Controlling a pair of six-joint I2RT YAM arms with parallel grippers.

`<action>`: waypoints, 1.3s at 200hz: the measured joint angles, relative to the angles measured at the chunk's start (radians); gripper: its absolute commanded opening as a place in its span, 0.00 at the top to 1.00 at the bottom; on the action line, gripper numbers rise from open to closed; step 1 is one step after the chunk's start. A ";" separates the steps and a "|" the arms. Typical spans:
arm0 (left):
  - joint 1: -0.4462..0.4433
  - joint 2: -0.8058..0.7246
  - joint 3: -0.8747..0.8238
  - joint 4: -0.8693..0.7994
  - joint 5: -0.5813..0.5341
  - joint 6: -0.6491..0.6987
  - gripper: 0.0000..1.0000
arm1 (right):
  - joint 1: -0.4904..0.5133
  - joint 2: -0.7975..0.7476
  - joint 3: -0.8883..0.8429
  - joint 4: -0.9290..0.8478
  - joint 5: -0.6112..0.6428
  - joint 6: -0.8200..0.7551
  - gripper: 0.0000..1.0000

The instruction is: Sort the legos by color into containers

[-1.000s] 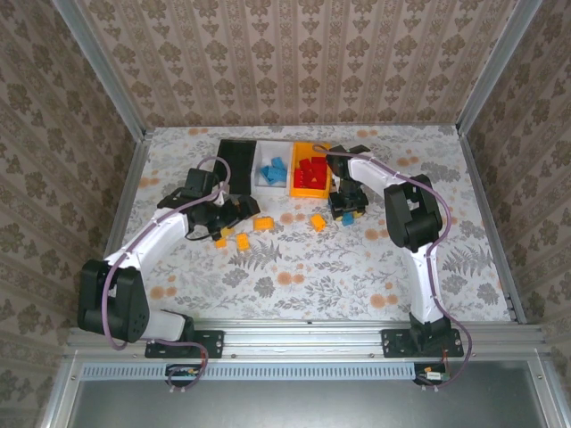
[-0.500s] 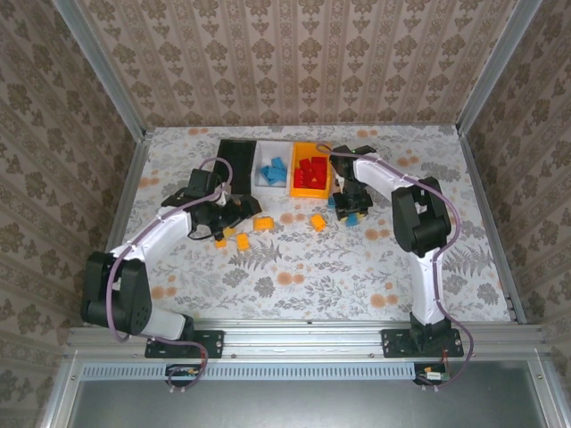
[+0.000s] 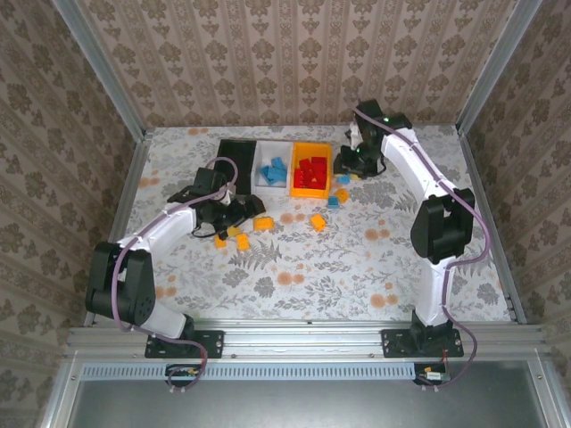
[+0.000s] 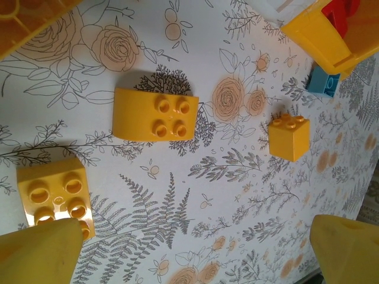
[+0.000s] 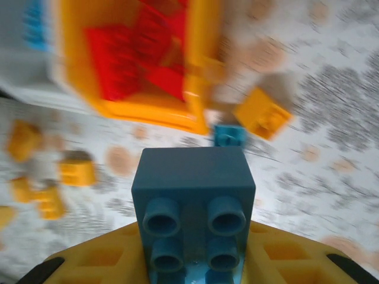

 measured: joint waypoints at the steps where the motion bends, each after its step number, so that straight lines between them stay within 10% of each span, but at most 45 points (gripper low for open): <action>1: 0.000 -0.001 0.000 0.000 0.000 0.000 0.00 | 0.000 0.001 0.003 0.000 -0.004 0.003 0.62; 82: 0.056 -0.093 -0.041 -0.008 0.000 0.000 0.00 | 0.052 0.289 0.304 0.211 -0.306 0.345 0.64; 260: 0.204 -0.297 -0.167 -0.117 0.013 0.029 0.00 | 0.129 0.598 0.539 0.415 -0.410 0.655 0.42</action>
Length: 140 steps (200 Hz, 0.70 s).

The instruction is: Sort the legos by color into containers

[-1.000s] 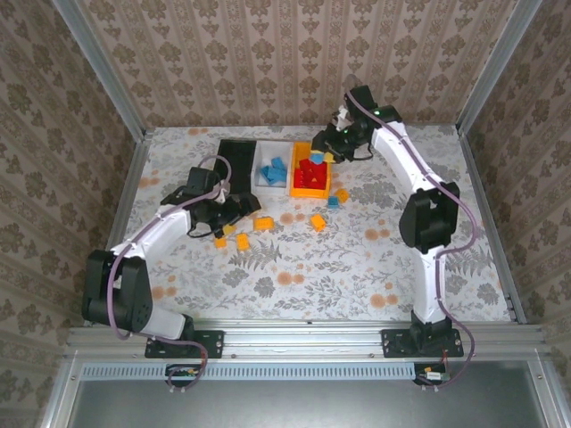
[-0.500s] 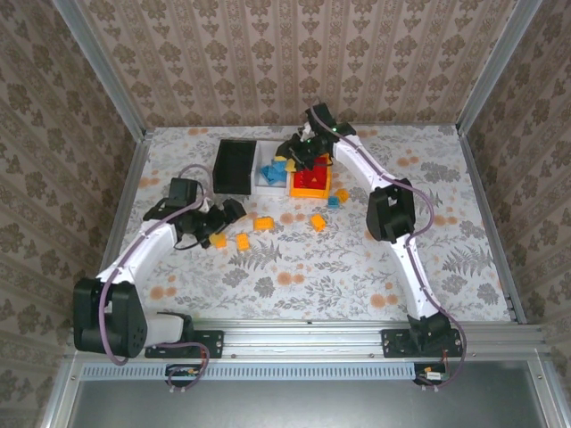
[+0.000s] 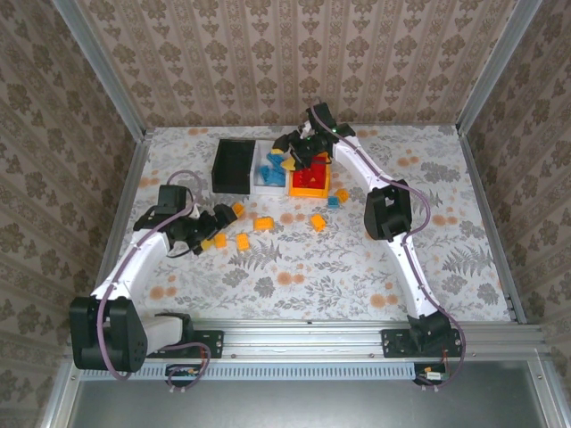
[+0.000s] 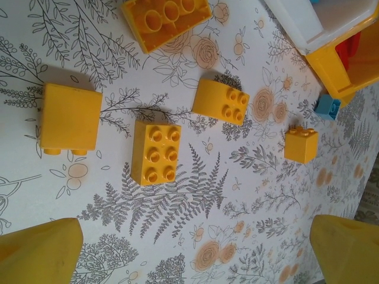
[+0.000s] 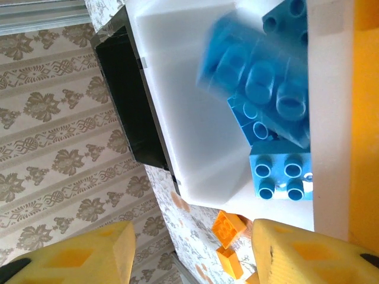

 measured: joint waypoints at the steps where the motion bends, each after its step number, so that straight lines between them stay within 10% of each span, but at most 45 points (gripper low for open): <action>1: 0.000 0.000 0.000 0.000 0.000 0.000 0.00 | 0.000 0.000 0.000 0.000 0.000 0.000 0.42; 140: -0.038 0.106 0.077 -0.097 -0.060 0.062 0.00 | 0.000 -0.078 -0.069 -0.128 0.013 -0.161 0.41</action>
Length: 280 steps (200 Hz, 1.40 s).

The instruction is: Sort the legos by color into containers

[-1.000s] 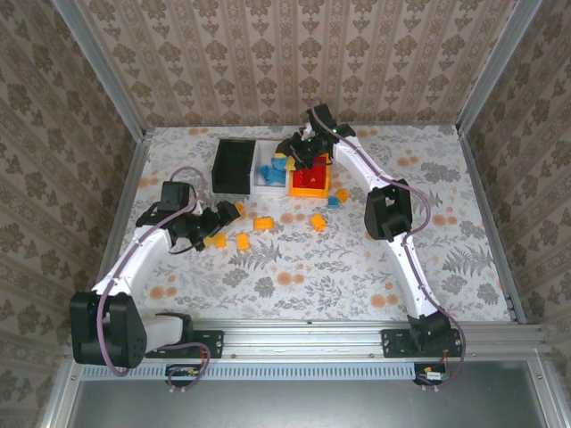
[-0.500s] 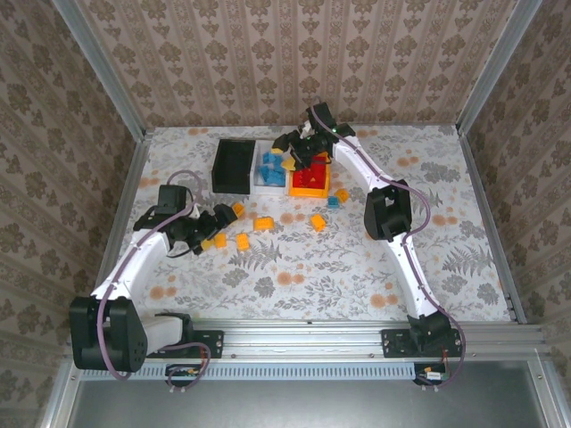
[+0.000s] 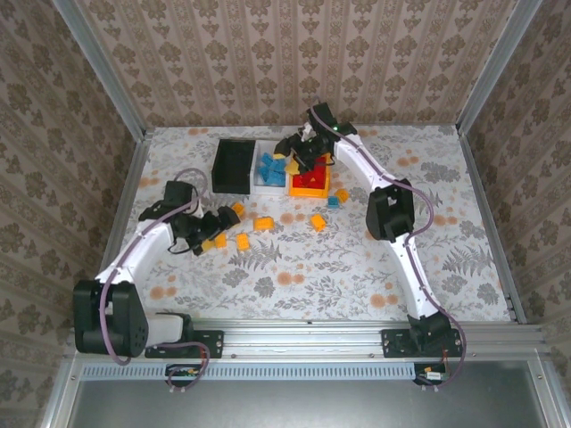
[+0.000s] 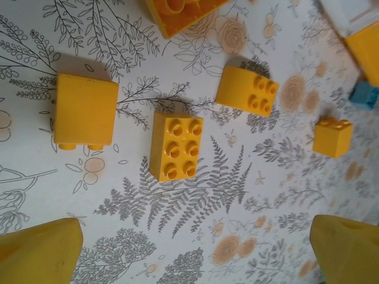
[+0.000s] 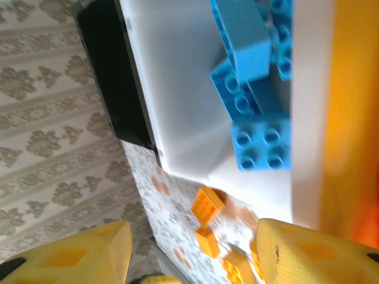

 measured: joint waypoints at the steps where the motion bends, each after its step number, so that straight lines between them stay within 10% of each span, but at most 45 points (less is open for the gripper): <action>1: -0.002 0.002 0.003 -0.003 -0.002 0.002 0.00 | 0.000 -0.003 -0.004 -0.002 0.000 -0.003 0.41; 108: -0.037 0.255 0.147 -0.221 -0.270 0.196 0.11 | -0.022 -0.503 -0.644 -0.065 0.098 -0.229 0.40; 280: -0.081 0.475 0.244 -0.204 -0.340 0.287 0.40 | -0.027 -0.650 -0.878 -0.006 0.126 -0.210 0.40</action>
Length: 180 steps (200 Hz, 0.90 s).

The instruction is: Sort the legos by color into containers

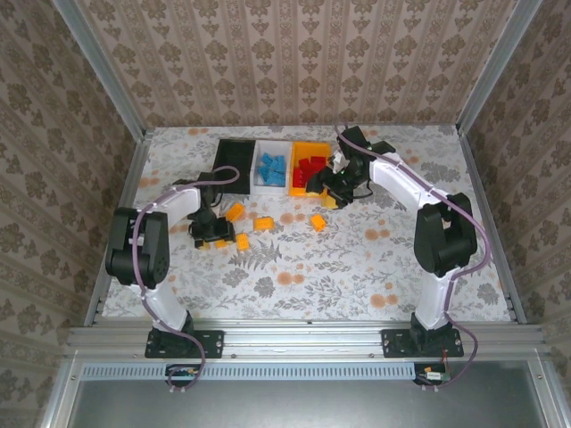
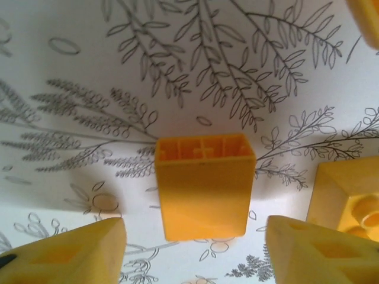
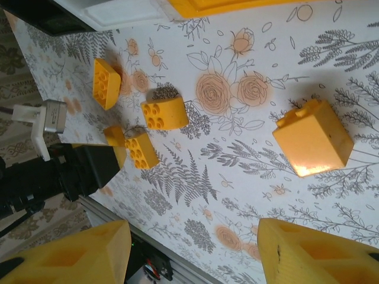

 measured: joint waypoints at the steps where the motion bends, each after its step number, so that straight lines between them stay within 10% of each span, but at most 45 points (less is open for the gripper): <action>1: 0.000 0.002 0.001 0.000 0.000 0.002 0.40 | 0.000 -0.001 -0.002 0.000 0.000 0.001 0.40; 68: -0.012 0.033 0.007 -0.005 -0.033 0.023 0.67 | 0.000 -0.048 -0.047 0.018 0.014 0.006 0.40; 180: 0.024 -0.066 0.110 -0.055 -0.010 0.032 0.67 | 0.000 -0.053 -0.068 0.029 0.022 0.024 0.40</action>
